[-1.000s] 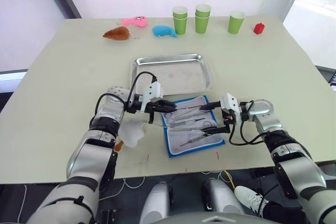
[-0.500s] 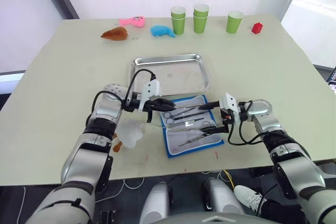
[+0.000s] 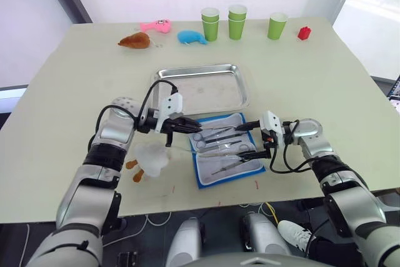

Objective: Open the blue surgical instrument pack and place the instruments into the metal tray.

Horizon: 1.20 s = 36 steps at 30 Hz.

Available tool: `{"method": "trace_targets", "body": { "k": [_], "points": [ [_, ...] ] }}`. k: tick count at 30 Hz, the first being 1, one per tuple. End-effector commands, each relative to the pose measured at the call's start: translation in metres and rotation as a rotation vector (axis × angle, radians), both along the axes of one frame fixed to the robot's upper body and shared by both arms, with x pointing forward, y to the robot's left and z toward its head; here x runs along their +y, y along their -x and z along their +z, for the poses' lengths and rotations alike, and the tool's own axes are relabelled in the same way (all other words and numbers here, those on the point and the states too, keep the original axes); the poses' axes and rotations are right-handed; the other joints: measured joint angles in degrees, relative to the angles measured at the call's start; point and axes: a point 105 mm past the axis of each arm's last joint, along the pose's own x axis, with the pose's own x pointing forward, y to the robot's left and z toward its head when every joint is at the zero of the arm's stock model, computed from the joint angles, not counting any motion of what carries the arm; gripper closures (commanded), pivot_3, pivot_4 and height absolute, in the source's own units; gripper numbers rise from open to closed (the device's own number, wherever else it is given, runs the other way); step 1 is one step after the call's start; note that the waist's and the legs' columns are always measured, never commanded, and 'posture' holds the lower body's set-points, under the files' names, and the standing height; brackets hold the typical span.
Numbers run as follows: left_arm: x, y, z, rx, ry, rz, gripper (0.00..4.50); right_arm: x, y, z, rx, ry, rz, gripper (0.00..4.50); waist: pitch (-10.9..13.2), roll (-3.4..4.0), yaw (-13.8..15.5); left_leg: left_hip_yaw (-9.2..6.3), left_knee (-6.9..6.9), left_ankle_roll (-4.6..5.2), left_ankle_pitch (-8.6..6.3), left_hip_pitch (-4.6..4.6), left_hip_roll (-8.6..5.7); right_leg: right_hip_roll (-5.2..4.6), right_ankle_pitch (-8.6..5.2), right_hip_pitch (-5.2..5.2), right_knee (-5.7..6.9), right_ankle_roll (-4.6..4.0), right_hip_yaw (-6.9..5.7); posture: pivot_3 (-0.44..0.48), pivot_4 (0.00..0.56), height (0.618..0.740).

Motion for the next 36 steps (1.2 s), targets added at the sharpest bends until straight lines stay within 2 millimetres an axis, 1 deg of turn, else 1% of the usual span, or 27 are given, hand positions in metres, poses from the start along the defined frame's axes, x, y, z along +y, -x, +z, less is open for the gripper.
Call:
{"method": "trace_targets", "body": {
  "k": [1,13,24,31,36],
  "points": [
    [0.008,0.004,0.010,-0.024,-0.001,-0.010,4.29,-0.010,0.026,-0.059,0.175,0.193,0.003,0.00,0.00,0.00,0.01,0.01,0.00,0.00,0.00,0.00,0.03,0.02,0.00,0.00,0.00,0.00,0.01,0.000,0.150,0.740],
    [0.026,0.011,0.019,-0.034,-0.015,0.037,4.29,-0.012,0.026,-0.060,0.179,0.194,-0.001,0.00,0.00,0.00,0.09,0.07,-0.01,-0.01,0.00,0.04,0.13,0.11,-0.01,0.00,0.00,-0.01,0.05,0.000,0.150,0.740],
    [0.034,0.014,0.032,-0.045,-0.027,0.066,4.29,-0.012,0.027,-0.061,0.185,0.192,-0.002,0.00,0.00,0.01,0.13,0.07,-0.02,-0.01,-0.01,0.04,0.15,0.13,-0.01,0.00,-0.01,-0.02,0.05,0.000,0.150,0.740],
    [0.037,0.020,0.036,-0.025,-0.041,0.071,4.29,-0.012,0.028,-0.061,0.186,0.189,-0.003,0.00,0.00,0.01,0.13,0.07,-0.04,-0.01,-0.01,0.05,0.18,0.16,-0.04,-0.01,0.00,-0.06,0.04,0.000,0.150,0.740],
    [0.044,0.022,0.039,-0.026,-0.051,0.103,4.29,-0.011,0.028,-0.061,0.187,0.187,-0.002,0.00,0.00,0.01,0.15,0.08,-0.04,-0.01,-0.01,0.05,0.18,0.15,-0.05,0.00,0.00,-0.09,0.03,0.000,0.150,0.740]
  ]
}}
